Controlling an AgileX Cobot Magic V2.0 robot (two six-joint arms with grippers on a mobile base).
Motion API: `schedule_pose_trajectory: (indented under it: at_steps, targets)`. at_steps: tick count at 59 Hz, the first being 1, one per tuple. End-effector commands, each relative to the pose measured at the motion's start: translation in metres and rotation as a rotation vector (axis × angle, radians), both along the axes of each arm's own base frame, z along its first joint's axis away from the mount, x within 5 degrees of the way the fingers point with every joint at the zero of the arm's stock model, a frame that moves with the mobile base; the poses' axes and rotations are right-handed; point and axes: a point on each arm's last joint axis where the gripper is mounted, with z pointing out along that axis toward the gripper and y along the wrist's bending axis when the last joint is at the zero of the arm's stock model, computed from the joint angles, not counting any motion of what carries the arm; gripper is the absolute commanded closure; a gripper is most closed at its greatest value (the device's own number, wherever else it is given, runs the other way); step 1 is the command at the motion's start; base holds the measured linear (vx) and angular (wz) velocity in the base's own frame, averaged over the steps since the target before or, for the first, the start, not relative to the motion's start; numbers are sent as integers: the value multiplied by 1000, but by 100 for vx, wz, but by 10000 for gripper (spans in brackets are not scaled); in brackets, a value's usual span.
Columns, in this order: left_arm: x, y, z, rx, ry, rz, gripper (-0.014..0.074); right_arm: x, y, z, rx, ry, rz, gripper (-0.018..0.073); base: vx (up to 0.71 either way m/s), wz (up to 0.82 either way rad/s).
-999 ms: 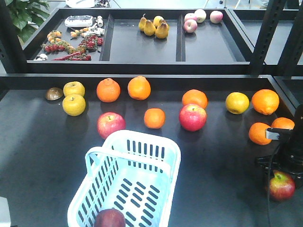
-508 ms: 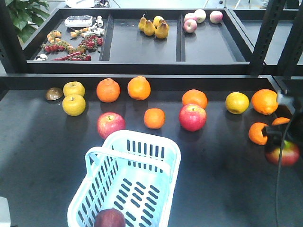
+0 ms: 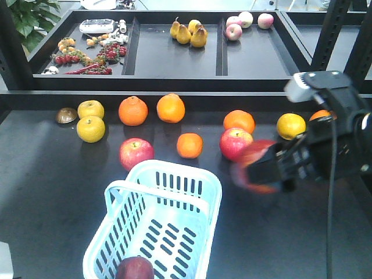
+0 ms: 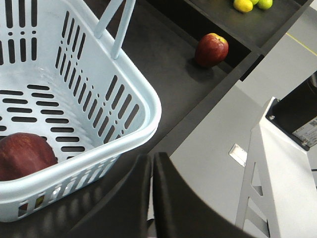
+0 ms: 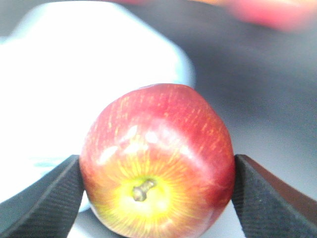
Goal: Pick three apples into basket with both arms
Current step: 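Carry the second apple into the basket and open the right gripper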
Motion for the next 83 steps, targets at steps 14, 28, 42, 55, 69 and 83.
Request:
schedule_pose_trajectory:
  at_steps: [14, 28, 42, 55, 69, 83]
  targets:
    - [3, -1, 6, 8, -25, -6, 603, -35, 58, 24, 153, -198, 254, 564, 0, 0]
    - [3, -1, 6, 8, -25, -6, 603, -27, 100, -5, 139, -133, 341, 557, 0, 0]
    - [3, -1, 6, 8, -25, -6, 603, -12, 120, -34, 93, -92, 349, 367, 0, 0]
    - [3, -1, 6, 8, -25, -6, 603, -6, 124, -38, 108, -98, 329, 5, 0, 0]
    - [3, -1, 6, 8, -25, -6, 603, -7, 124, -38, 105, -91, 337, -69, 0, 0]
    - [3, -1, 6, 8, -25, -6, 603, -14, 122, -39, 86, -35, 379, 62, 0, 0]
